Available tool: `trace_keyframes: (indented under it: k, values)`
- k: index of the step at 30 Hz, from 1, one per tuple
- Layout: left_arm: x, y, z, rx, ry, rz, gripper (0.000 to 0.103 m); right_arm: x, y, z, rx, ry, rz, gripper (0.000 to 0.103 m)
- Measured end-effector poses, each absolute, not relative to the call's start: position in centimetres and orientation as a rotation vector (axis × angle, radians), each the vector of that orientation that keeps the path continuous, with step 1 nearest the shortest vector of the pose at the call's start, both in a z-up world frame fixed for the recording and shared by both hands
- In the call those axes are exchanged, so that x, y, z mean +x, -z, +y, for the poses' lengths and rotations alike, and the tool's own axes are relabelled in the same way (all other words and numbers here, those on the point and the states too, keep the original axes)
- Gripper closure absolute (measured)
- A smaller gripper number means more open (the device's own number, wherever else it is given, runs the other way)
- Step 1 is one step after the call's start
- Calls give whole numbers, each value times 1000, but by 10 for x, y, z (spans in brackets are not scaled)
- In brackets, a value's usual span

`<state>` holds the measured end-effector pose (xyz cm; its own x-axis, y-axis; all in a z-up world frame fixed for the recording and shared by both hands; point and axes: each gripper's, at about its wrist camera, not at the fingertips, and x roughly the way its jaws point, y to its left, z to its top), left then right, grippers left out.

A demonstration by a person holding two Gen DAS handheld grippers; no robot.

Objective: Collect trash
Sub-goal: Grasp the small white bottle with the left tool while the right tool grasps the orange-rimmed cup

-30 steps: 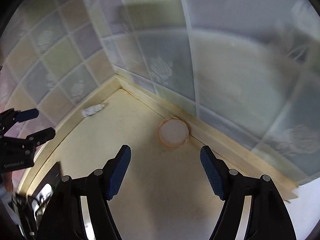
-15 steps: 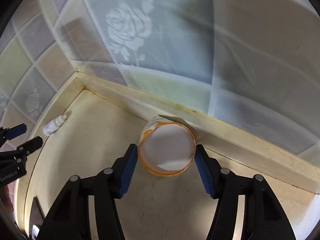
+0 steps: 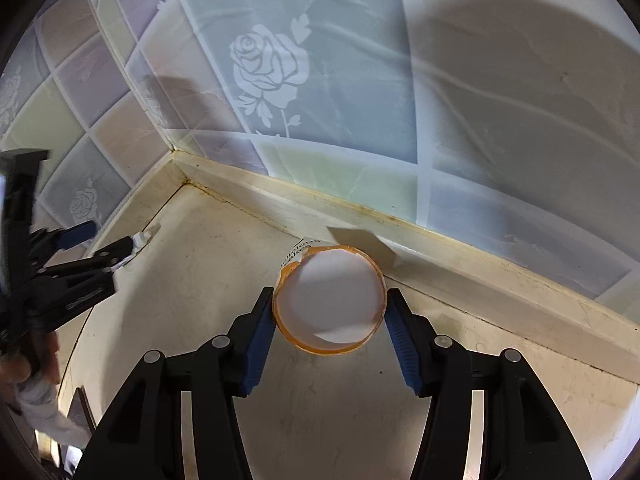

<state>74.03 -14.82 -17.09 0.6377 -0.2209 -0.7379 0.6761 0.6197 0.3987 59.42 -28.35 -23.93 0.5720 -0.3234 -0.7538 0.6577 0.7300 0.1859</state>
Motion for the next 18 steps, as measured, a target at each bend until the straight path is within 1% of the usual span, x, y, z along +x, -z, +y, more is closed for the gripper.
trace_keyframes:
  k: [5, 8, 10, 11, 18]
  values:
    - [756, 184, -157, 716, 554, 755, 44, 594, 235, -279, 484, 584, 746, 49]
    - [769, 192, -160, 691, 557, 810, 49, 593, 229, -276, 469, 579, 732, 49]
    - [775, 196, -161, 676, 556, 837, 50, 592, 227, -274, 460, 577, 725, 49]
    - [778, 198, -162, 673, 559, 848, 53, 590, 225, -276, 462, 574, 725, 49]
    - [788, 203, -170, 639, 586, 883, 62, 583, 225, -281, 477, 572, 727, 49]
